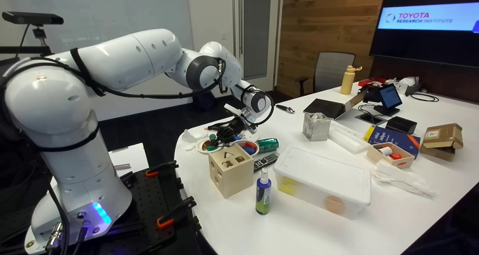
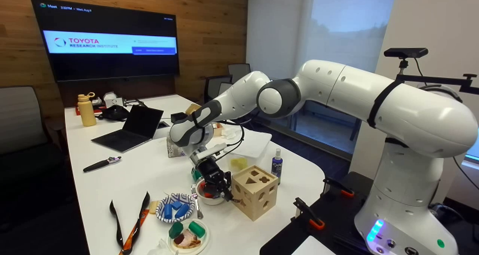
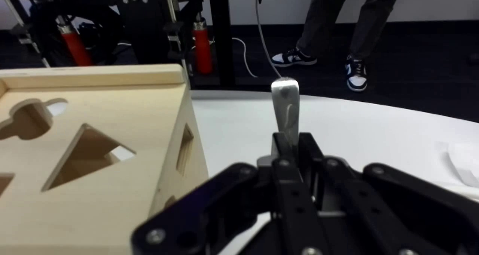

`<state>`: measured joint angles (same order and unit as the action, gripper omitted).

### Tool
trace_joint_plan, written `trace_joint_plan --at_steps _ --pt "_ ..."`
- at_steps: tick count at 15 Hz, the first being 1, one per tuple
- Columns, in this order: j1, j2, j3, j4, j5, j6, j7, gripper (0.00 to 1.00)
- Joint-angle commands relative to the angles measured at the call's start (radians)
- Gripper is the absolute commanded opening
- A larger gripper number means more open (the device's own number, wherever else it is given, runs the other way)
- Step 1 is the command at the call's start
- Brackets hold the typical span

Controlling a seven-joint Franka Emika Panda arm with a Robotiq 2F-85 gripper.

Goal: Use the spoon to stir the contents in the mug

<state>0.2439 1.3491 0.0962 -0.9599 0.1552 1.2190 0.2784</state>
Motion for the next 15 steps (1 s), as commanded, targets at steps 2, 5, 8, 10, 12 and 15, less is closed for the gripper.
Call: trace_joint_plan --at_steps 2,5,8,10,12,15 --pt "0.013 0.083 0.010 0.123 0.003 -0.023 -0.018 0.03" --pt "0.016 0.093 0.014 0.151 -0.004 0.012 -0.026 0.03" --pt "0.023 0.094 0.011 0.180 -0.010 0.054 -0.026 0.03" --pt "0.029 0.089 0.006 0.194 -0.017 0.079 -0.022 0.03" --pt "0.034 0.087 -0.005 0.207 -0.034 0.086 -0.007 0.03" --pt "0.036 0.090 -0.025 0.224 -0.058 0.073 0.020 0.03"
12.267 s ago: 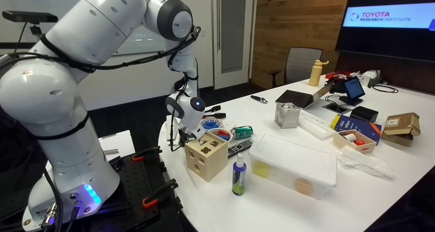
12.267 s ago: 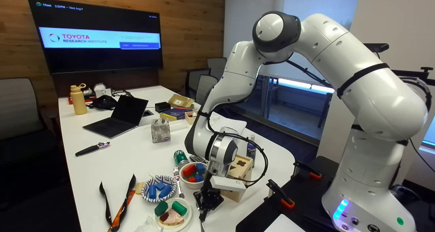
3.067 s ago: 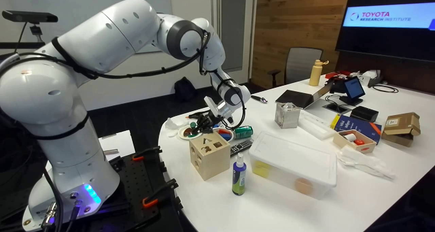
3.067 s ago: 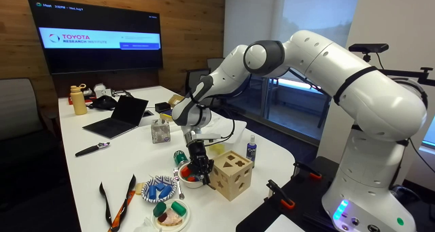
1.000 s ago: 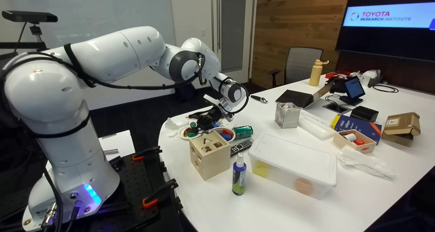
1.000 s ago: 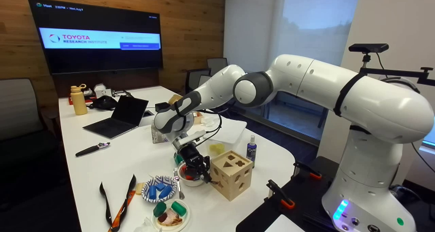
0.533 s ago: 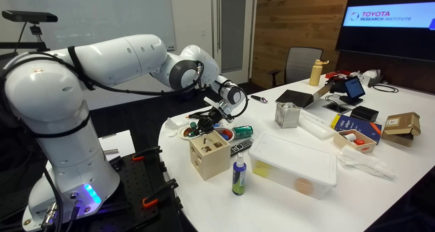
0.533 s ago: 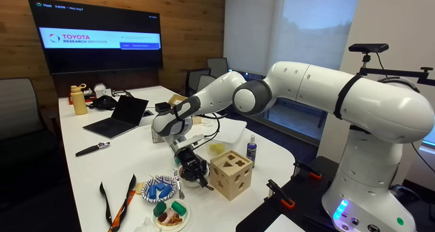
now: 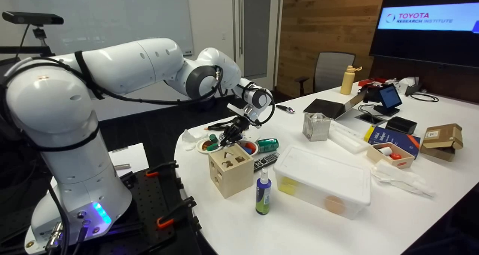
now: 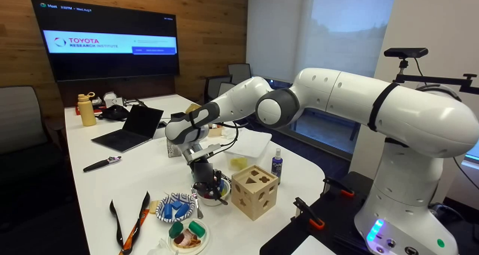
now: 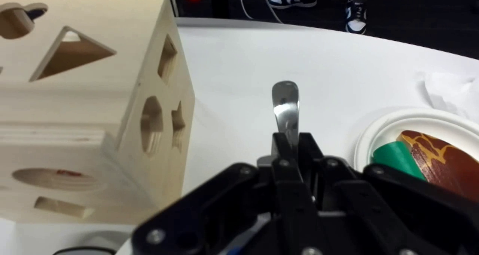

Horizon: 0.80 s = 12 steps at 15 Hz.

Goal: Use the spoon to stir the contents in the mug

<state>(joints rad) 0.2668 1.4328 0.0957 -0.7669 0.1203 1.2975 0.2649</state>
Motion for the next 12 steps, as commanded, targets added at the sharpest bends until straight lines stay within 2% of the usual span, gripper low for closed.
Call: trace_joint_plan --at_steps 1,6,12 --pt "0.015 0.007 -0.034 0.033 -0.026 -0.010 0.043 0.03" --pt "0.016 0.009 -0.056 0.035 -0.018 -0.071 0.086 0.03" --pt "0.005 0.039 -0.032 0.052 0.003 -0.176 0.076 0.03"
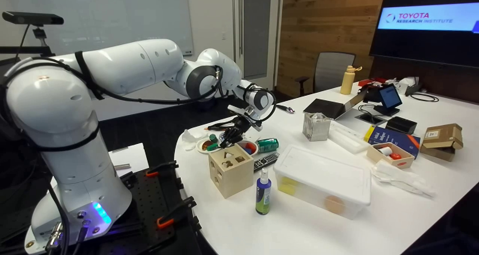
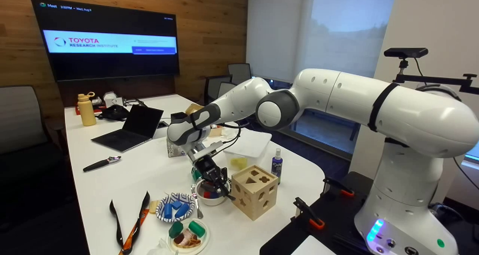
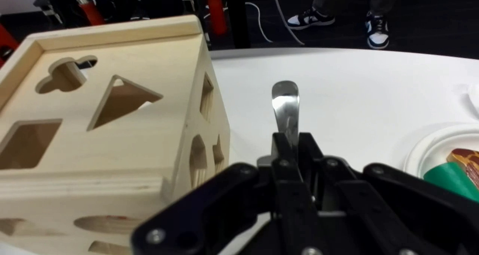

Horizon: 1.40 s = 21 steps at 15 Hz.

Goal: Use the spoon to stir the contents in the mug

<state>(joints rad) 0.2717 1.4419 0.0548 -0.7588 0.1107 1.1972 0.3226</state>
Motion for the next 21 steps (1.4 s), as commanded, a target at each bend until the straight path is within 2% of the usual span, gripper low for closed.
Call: trace_joint_plan --at_steps 1,2,3,5,14,21 --pt "0.000 0.054 0.015 0.073 0.012 -0.101 0.016 0.03" --pt "0.003 0.066 0.016 0.081 0.010 -0.112 0.013 0.03" --pt "0.005 0.022 0.012 -0.003 0.010 -0.077 0.004 0.03" --pt "0.010 0.034 0.014 -0.002 0.006 -0.052 -0.005 0.03" --pt "0.037 0.040 0.012 0.020 -0.009 0.087 -0.021 0.03" --pt "0.074 0.040 -0.027 0.086 -0.091 0.122 0.009 0.03"
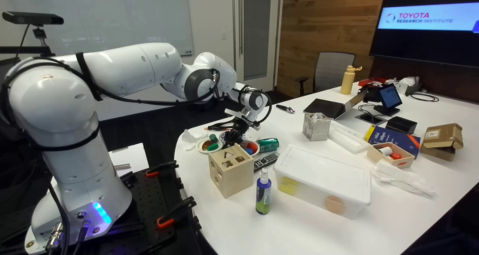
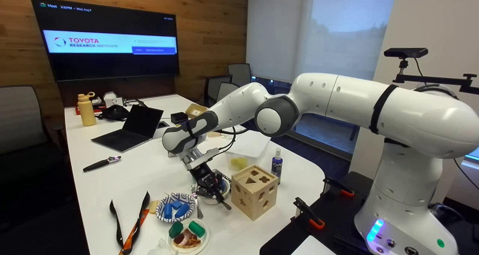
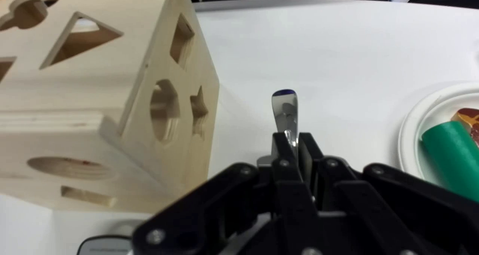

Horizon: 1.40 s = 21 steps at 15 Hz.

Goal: Use the spoon to stir the contents in the mug

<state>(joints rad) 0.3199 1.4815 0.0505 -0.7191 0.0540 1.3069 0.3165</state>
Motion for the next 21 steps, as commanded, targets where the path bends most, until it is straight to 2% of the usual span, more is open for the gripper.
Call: trace_joint_plan --at_steps 1,8,12,17,21 --pt "0.030 0.000 -0.024 0.059 -0.041 0.014 0.019 0.03" --pt "0.058 -0.088 -0.001 -0.022 -0.016 0.019 0.058 0.03" --pt "0.070 -0.136 0.016 -0.103 0.027 0.050 0.141 0.03" --pt "0.054 -0.229 0.031 -0.307 0.113 0.152 0.239 0.03" --pt "0.028 -0.279 0.024 -0.475 0.172 0.278 0.237 0.03"
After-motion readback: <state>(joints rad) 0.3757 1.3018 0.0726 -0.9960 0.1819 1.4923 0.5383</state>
